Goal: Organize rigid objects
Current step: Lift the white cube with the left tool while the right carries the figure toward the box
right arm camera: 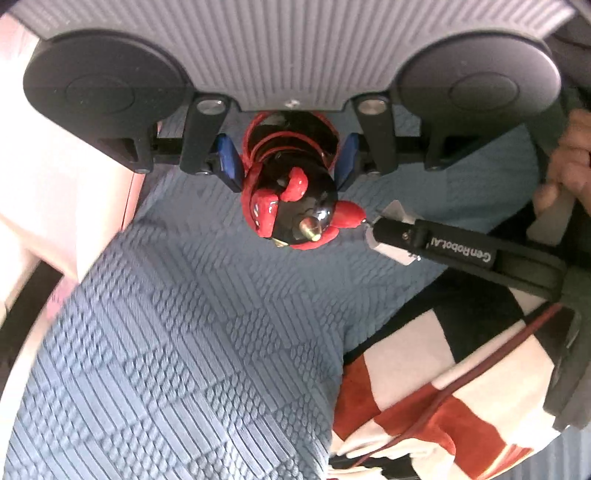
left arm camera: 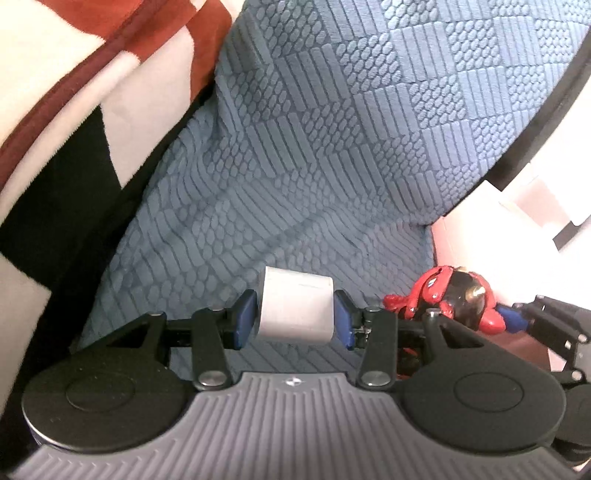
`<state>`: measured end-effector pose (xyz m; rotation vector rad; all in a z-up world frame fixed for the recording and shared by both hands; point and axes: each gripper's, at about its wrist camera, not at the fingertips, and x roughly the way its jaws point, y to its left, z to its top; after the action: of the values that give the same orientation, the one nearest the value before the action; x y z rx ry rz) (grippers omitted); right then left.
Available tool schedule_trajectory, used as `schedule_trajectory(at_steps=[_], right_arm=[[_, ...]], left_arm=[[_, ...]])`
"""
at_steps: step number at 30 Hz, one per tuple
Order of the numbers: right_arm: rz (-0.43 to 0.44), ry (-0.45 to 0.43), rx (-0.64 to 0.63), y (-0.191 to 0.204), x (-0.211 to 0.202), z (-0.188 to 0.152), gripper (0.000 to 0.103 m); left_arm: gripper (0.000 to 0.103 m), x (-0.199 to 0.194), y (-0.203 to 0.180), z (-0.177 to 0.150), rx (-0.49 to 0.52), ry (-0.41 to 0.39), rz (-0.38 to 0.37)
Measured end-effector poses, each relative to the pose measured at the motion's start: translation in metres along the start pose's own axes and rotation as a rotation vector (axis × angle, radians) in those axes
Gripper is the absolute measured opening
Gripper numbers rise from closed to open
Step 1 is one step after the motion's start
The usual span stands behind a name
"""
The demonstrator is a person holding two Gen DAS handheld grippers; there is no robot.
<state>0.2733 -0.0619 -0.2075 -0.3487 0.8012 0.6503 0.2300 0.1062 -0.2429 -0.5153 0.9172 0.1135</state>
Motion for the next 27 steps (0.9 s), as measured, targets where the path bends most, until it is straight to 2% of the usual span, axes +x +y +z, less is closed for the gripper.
schedule_trajectory(at_steps=[5, 18, 27], right_arm=[[-0.016, -0.012, 0.037, 0.004, -0.010, -0.014, 0.057], [0.020, -0.041, 0.197, 0.006, -0.030, -0.039, 0.057], [0.025, 0.016, 0.263, 0.004, -0.012, -0.053, 0.057]], left_arm=[[0.051, -0.004, -0.007, -0.010, 0.018, 0.009, -0.003], [0.050, -0.030, -0.019, -0.031, 0.008, 0.013, -0.005], [0.050, -0.039, -0.026, -0.044, -0.009, 0.018, 0.009]])
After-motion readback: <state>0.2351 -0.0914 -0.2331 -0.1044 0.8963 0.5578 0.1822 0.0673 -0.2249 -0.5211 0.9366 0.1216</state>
